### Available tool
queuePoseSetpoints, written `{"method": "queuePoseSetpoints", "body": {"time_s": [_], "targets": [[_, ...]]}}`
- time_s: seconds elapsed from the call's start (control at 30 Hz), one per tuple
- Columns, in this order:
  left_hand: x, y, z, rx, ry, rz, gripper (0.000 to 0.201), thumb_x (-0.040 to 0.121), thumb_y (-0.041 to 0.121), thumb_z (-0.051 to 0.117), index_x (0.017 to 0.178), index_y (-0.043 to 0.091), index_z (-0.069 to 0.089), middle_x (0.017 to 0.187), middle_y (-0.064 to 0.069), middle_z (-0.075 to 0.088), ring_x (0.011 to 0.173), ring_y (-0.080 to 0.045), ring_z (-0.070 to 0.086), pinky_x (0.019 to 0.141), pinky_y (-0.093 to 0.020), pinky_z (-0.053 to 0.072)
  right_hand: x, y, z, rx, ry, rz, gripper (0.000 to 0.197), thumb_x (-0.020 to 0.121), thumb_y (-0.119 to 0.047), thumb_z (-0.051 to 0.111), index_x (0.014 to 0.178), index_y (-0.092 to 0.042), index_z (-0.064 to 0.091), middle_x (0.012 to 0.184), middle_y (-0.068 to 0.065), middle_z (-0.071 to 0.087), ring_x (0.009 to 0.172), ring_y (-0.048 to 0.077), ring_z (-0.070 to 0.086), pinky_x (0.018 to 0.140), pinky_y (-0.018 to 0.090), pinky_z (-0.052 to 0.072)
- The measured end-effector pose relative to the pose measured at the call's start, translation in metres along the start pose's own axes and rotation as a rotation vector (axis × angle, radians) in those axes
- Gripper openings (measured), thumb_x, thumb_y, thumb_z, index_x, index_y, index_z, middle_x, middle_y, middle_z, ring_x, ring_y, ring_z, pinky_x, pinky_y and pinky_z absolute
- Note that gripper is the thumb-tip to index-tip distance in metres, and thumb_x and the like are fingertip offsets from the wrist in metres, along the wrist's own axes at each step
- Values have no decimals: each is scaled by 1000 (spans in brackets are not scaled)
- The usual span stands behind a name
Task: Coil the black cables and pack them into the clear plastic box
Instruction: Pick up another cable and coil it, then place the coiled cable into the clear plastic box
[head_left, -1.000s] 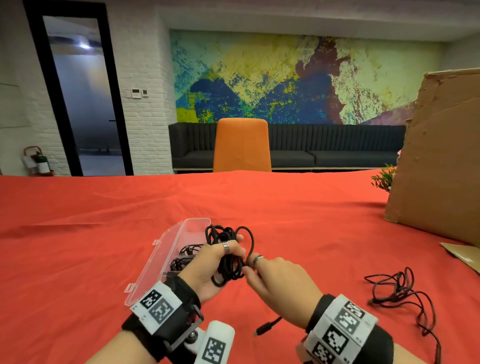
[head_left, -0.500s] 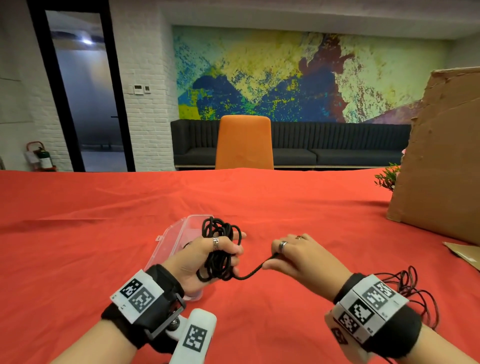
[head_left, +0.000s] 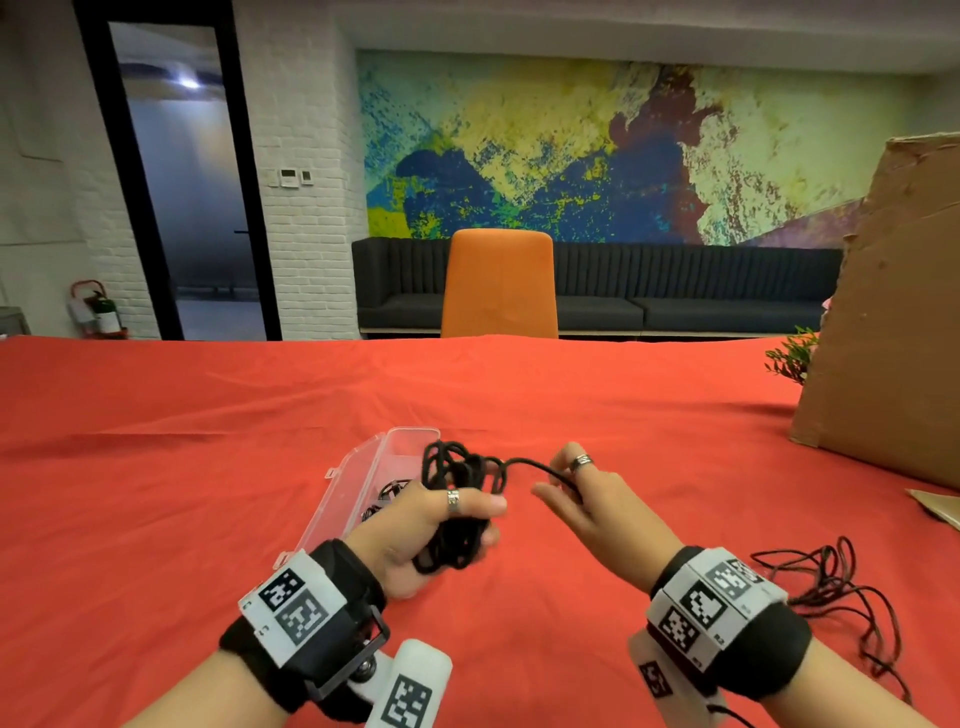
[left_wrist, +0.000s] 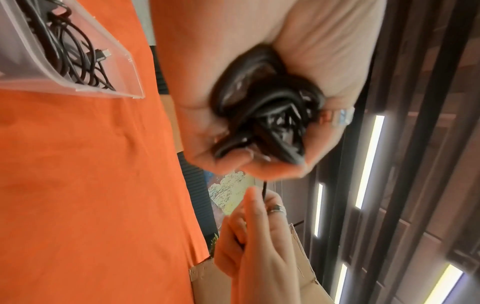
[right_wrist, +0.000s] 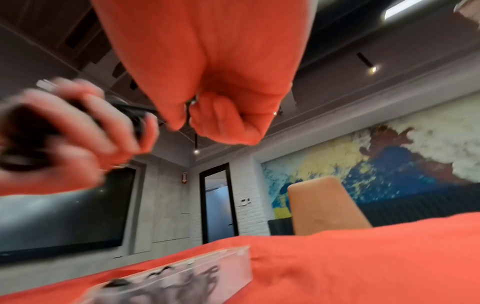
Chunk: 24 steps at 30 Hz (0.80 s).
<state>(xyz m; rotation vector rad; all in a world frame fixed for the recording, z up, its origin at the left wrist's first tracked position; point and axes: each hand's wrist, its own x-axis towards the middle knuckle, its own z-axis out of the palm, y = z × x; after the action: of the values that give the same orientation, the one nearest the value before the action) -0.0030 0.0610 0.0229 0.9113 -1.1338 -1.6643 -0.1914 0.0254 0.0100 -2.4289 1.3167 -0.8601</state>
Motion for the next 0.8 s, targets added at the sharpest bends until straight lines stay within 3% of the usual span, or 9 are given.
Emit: {"method": "queuePoseSetpoints", "body": {"time_s": [0.07, 0.17, 0.3, 0.37, 0.5, 0.6, 0.7, 0.8], "targets": [[8, -3, -6, -96, 170, 112, 29, 59, -2, 74, 81, 6, 56, 56, -5, 54, 44, -14, 54, 45, -22, 47, -5, -10, 9, 88, -4, 1, 12, 98, -30, 38, 92, -19, 34, 58, -8, 41, 51, 7, 38, 63, 36, 33], [16, -11, -9, -199, 306, 197, 14, 74, -1, 66, 79, 9, 59, 61, -5, 53, 48, -13, 57, 49, -25, 52, -9, -33, 23, 200, -21, -2, 9, 99, -23, 32, 90, -23, 31, 57, -8, 40, 46, 6, 39, 55, 30, 29], [12, -18, -4, -195, 263, 233, 12, 74, 2, 65, 85, 7, 67, 68, -3, 67, 61, -12, 66, 57, -22, 55, -7, -55, 36, 311, -70, 1, 16, 98, -12, 30, 88, -24, 31, 56, -9, 41, 42, 2, 43, 46, 19, 30], [11, -19, -8, -213, 257, 234, 25, 67, 6, 67, 92, 3, 69, 79, -6, 72, 71, -15, 70, 61, -22, 55, -5, -60, 43, 334, -98, -38, 13, 98, -12, 31, 100, -24, 35, 62, -12, 45, 49, -3, 48, 50, 14, 33], [10, -13, -24, -188, 318, 218, 25, 58, 13, 70, 80, 4, 67, 72, -8, 68, 63, -18, 65, 57, -26, 51, -1, -63, 59, 281, -157, -166, 26, 98, -11, 34, 122, -18, 37, 76, -23, 41, 68, -16, 48, 64, 5, 33], [6, -2, -43, -166, 370, 253, 13, 64, 11, 69, 74, 7, 62, 62, -8, 66, 57, -21, 62, 58, -32, 51, 4, -63, 64, 243, -236, -204, 32, 99, -21, 38, 128, -32, 34, 76, -23, 48, 69, -14, 48, 67, 4, 33], [5, 18, -70, -110, 420, 284, 10, 80, -2, 61, 78, 8, 60, 54, -5, 60, 48, -19, 61, 53, -28, 56, 23, -51, 61, 242, -205, -136, 23, 99, -24, 39, 118, -24, 51, 73, -12, 56, 63, -3, 53, 63, 8, 38], [14, 39, -94, 129, 398, 271, 16, 80, -5, 62, 90, 7, 61, 62, -6, 59, 47, -14, 60, 50, -25, 53, 57, -36, 57, 316, -120, -10, 18, 98, -22, 40, 107, -20, 55, 69, -6, 58, 59, 8, 54, 54, 14, 41]]}}
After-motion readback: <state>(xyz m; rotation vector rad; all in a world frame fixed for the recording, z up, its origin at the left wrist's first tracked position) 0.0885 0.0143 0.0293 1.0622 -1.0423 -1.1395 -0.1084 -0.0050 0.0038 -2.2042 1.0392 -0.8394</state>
